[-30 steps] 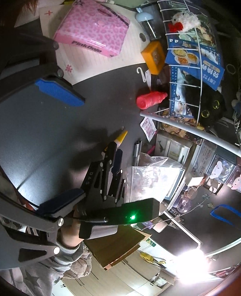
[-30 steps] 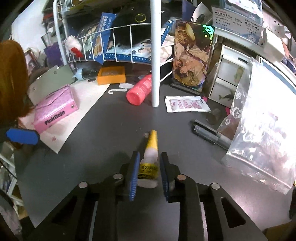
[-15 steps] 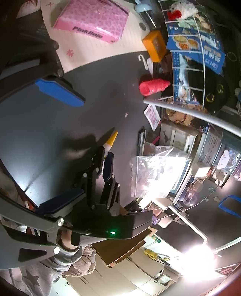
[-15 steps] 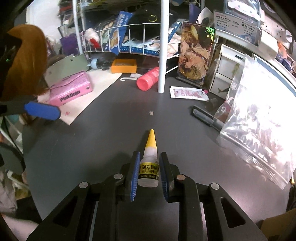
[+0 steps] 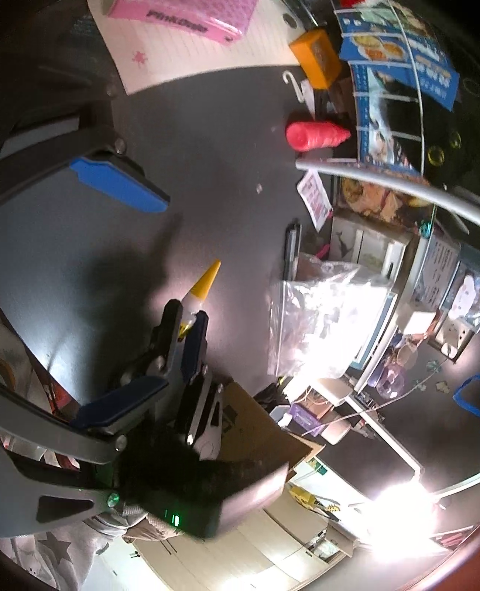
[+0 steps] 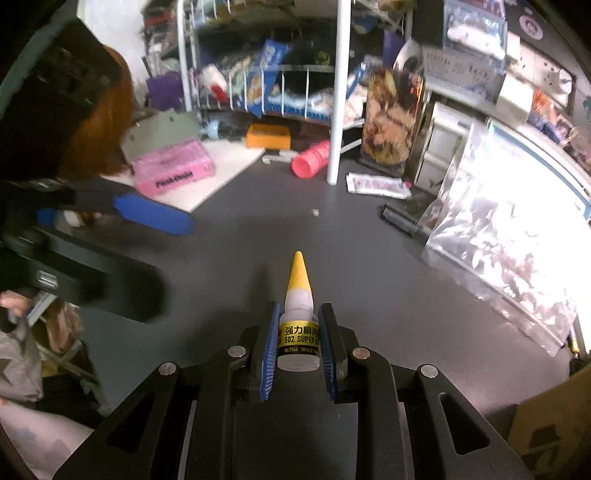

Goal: Organize objects
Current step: 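Carry the glue bottle with the right gripper into the box and release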

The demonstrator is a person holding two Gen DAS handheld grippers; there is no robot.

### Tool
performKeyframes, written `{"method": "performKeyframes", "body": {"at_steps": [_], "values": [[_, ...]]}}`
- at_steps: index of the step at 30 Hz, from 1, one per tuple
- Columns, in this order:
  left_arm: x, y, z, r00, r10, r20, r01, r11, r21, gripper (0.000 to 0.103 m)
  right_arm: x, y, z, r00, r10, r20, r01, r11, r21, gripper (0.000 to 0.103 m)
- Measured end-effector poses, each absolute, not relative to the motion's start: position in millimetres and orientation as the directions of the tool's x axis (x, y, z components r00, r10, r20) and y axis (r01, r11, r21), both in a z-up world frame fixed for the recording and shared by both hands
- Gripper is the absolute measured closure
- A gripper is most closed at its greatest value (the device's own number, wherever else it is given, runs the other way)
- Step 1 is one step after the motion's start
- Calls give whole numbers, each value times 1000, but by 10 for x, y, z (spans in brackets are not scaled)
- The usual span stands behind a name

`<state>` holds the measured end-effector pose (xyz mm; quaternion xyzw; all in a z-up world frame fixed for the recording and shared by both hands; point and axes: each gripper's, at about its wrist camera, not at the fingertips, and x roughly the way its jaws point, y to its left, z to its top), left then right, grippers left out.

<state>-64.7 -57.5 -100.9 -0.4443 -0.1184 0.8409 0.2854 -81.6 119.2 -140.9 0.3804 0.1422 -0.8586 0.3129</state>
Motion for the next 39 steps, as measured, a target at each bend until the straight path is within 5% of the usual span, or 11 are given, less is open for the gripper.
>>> {"method": "performKeyframes", "body": {"at_steps": [4,9,15,30,39], "values": [[-677,-445,-903,-444,614,-652,-408,-787,-463,17,-676,1251,-1143,-529,-469,-707,659,-752,5,86],[-706,-369,-715,-438,684,-583,-448,-729,-518,44,-496,1344,-847,-559,-485,-672,666,-746,-16,86],[-714,-204,-506,-392,760,-519,-512,-649,-563,58,-346,1493,-702,-602,-462,-652,658,-749,-78,86],[-728,213,-281,-324,826,-461,-597,-557,-577,81,-217,1954,-405,-628,-488,-606,620,-784,-11,86],[-798,509,46,-308,835,-456,-651,-535,-539,82,-193,2247,-134,-672,-469,-573,581,-814,-17,86]]}}
